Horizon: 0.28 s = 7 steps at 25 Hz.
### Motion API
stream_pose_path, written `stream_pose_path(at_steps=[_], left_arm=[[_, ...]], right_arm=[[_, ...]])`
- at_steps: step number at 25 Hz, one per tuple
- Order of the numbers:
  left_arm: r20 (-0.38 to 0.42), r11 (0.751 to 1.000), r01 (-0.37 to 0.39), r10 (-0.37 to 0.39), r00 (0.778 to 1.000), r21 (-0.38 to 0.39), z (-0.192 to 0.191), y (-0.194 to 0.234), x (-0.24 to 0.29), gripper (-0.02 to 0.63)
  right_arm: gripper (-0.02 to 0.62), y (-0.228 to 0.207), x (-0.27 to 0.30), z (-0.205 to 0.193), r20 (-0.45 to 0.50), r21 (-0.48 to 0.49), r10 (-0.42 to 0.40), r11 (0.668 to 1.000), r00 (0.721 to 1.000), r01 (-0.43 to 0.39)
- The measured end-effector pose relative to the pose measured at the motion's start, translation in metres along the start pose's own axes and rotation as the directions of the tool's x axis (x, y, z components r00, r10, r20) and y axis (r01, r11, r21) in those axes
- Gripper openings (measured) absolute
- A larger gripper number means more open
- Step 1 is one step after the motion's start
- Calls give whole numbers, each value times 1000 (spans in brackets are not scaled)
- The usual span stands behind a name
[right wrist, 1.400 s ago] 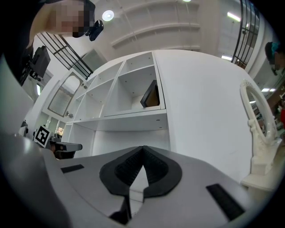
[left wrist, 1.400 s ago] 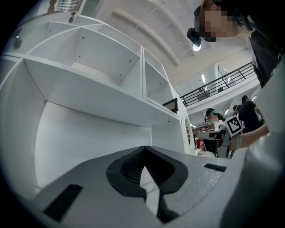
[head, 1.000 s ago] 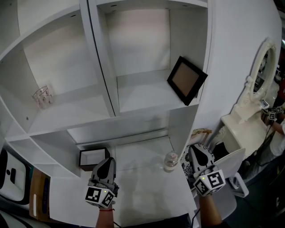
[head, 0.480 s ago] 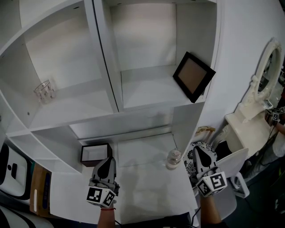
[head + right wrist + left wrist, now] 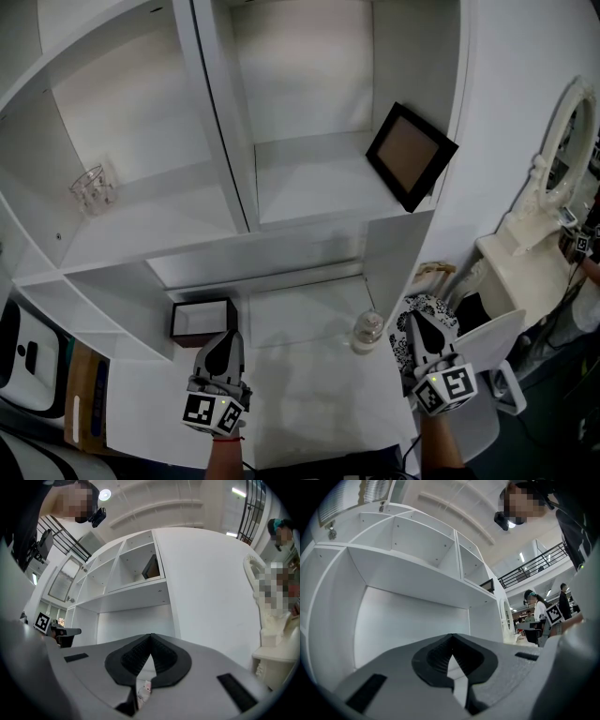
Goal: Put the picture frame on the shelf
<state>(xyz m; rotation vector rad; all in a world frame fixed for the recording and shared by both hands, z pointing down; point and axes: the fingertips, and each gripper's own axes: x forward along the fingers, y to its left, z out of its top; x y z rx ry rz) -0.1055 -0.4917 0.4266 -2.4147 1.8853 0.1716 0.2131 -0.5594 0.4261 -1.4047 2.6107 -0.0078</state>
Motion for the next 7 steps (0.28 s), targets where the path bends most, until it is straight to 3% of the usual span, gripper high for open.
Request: stream_pose_path(at_steps=[7], left_arm=[[-2,1000,-6,6,1000,-2,-1,4,-1,3]], right_arm=[[5,2,2,-3,-2,-1,7,1000,1000,-7]])
